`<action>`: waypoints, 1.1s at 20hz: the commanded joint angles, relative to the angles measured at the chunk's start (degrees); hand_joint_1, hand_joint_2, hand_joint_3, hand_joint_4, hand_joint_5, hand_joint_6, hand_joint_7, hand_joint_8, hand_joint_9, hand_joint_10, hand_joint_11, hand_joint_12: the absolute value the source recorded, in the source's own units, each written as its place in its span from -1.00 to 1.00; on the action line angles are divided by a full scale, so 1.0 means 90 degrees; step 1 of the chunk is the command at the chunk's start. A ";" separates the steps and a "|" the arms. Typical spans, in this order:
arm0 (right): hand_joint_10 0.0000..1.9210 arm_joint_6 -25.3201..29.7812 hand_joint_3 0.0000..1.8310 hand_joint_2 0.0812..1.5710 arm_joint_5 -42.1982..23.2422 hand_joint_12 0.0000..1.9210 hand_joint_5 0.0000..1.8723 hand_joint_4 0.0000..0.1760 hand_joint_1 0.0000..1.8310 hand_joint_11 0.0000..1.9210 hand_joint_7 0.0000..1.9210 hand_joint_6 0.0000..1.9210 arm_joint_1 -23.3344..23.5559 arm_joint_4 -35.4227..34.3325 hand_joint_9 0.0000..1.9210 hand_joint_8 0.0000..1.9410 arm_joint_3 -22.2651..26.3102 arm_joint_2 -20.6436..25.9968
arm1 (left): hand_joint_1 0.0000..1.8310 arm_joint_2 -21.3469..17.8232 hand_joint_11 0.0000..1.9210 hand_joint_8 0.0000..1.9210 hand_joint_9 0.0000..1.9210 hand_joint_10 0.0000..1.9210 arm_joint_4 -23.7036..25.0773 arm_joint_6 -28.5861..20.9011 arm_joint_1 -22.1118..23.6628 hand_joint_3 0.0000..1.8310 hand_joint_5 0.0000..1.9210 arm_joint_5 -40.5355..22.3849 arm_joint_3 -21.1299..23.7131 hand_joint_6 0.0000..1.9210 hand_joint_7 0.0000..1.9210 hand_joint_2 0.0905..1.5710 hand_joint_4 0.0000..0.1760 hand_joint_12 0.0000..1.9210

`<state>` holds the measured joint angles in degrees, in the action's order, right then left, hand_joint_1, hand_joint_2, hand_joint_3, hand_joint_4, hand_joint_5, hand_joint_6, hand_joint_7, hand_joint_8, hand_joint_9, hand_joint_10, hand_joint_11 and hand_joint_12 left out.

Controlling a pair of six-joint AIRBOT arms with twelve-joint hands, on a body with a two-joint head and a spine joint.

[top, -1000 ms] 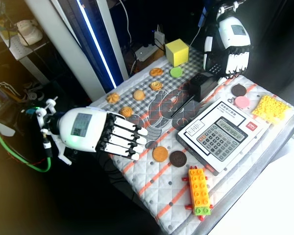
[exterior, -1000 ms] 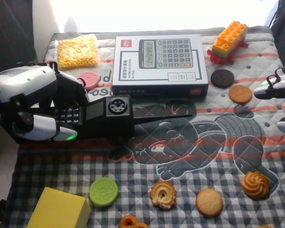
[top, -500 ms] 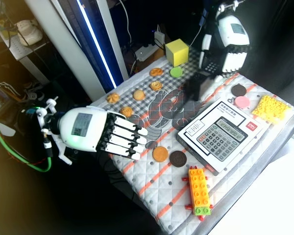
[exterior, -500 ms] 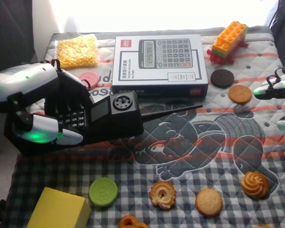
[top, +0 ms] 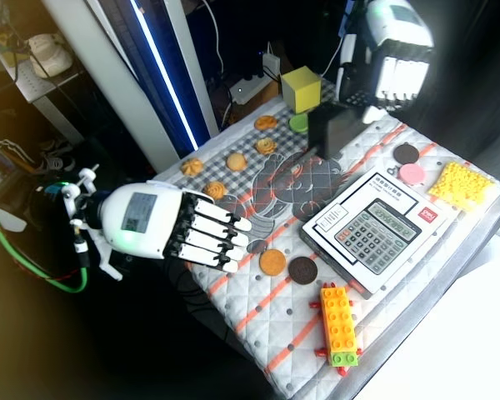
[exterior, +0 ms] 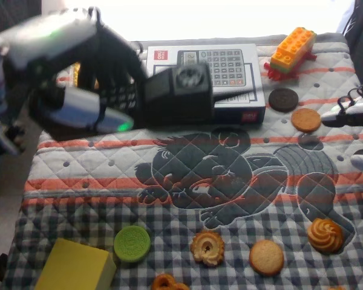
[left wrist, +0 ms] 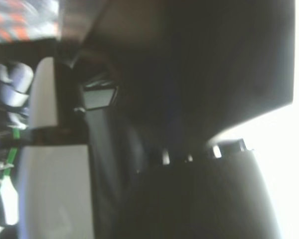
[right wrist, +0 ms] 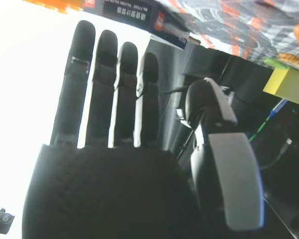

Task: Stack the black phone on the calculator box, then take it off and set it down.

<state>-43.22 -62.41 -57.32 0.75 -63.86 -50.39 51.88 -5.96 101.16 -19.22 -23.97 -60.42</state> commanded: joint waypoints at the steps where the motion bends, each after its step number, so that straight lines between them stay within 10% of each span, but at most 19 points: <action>1: -1.00 0.0017 -1.00 0.68 -0.0738 -0.74 -0.34 -1.00 -0.45 -0.38 -0.31 -1.00 0.0056 -0.0168 -0.30 -1.00 -0.0052 0.0007 | 0.49 0.0051 -0.14 -0.07 0.10 -0.06 -0.0022 -0.0093 0.0215 -0.99 0.13 -0.0542 -0.0106 -0.25 0.11 0.30 -1.00 0.17; 4: -1.00 0.0017 -1.00 0.69 -0.0738 -0.74 -0.34 -1.00 -0.46 -0.37 -0.31 -1.00 0.0102 -0.0165 -0.29 -1.00 -0.0103 -0.0057 | 0.37 0.0640 -0.18 -0.05 0.13 -0.37 0.0030 -0.0093 0.0768 -1.00 0.17 -0.0036 -0.0742 -0.31 0.14 0.31 -1.00 0.24; 5: -0.99 0.0017 -1.00 0.69 -0.0738 -0.72 -0.32 -1.00 -0.39 -0.35 -0.29 -0.99 0.0128 -0.0153 -0.27 -0.99 -0.0127 -0.0099 | 0.49 0.0982 -0.15 -0.09 0.10 -0.08 0.0024 -0.0094 0.0938 -0.99 0.15 0.0220 -0.1093 -0.27 0.11 0.30 -1.00 0.09; 10: -1.00 0.0017 -1.00 0.69 -0.0661 -0.74 -0.32 -1.00 -0.47 -0.38 -0.29 -1.00 0.0198 -0.0069 -0.28 -1.00 -0.0182 -0.0176 | 0.52 0.1817 -0.21 -0.22 0.05 0.09 -0.0072 -0.0095 0.1064 -1.00 0.15 0.0694 -0.1903 -0.28 0.15 0.30 -1.00 0.10; 13: -0.99 0.0017 -1.00 0.70 -0.0602 -0.73 -0.30 -1.00 -0.45 -0.35 -0.27 -1.00 0.0268 0.0004 -0.26 -0.99 -0.0211 -0.0218 | 0.38 0.2236 -0.18 -0.19 0.21 -0.54 -0.0249 -0.0095 0.1070 -1.00 0.25 0.0916 -0.2366 -0.46 0.22 0.27 -1.00 0.15; 16: -1.00 0.0017 -1.00 0.72 -0.0598 -0.74 -0.31 -1.00 -0.41 -0.37 -0.28 -1.00 0.0272 0.0011 -0.28 -1.00 -0.0222 -0.0235 | 0.39 0.2507 -0.23 -0.07 0.26 -0.64 -0.0378 -0.0095 0.1070 -1.00 0.28 0.1024 -0.2670 -0.60 0.19 0.28 -1.00 0.25; 19: -1.00 0.0017 -1.00 0.70 -0.0595 -0.73 -0.32 -1.00 -0.38 -0.35 -0.29 -1.00 0.0272 0.0018 -0.27 -1.00 -0.0220 -0.0237 | 0.37 0.2535 -0.26 0.07 0.18 -0.67 -0.0433 -0.0095 0.0984 -0.99 0.12 0.0978 -0.2695 -0.31 0.09 0.34 -1.00 0.40; 21: -1.00 0.0018 -1.00 0.70 -0.0588 -0.73 -0.33 -1.00 -0.38 -0.34 -0.29 -1.00 0.0271 0.0018 -0.27 -1.00 -0.0218 -0.0237 | 0.23 0.2524 -0.56 -0.77 -0.10 -0.76 -0.0512 -0.0096 0.0957 -1.00 -0.29 0.0932 -0.2694 -0.95 -0.21 0.17 -0.96 0.41; 22: -1.00 0.0019 -1.00 0.70 -0.0588 -0.73 -0.33 -1.00 -0.39 -0.35 -0.29 -1.00 0.0271 0.0018 -0.27 -1.00 -0.0217 -0.0237 | 0.17 0.2502 -0.61 -0.91 -0.18 -0.80 -0.0565 -0.0096 0.0956 -1.00 -0.41 0.0893 -0.2681 -0.99 -0.27 0.13 -0.57 0.35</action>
<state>-43.31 -61.01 -55.55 2.33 -65.63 -52.77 74.81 -10.85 100.60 -10.83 -9.47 -84.44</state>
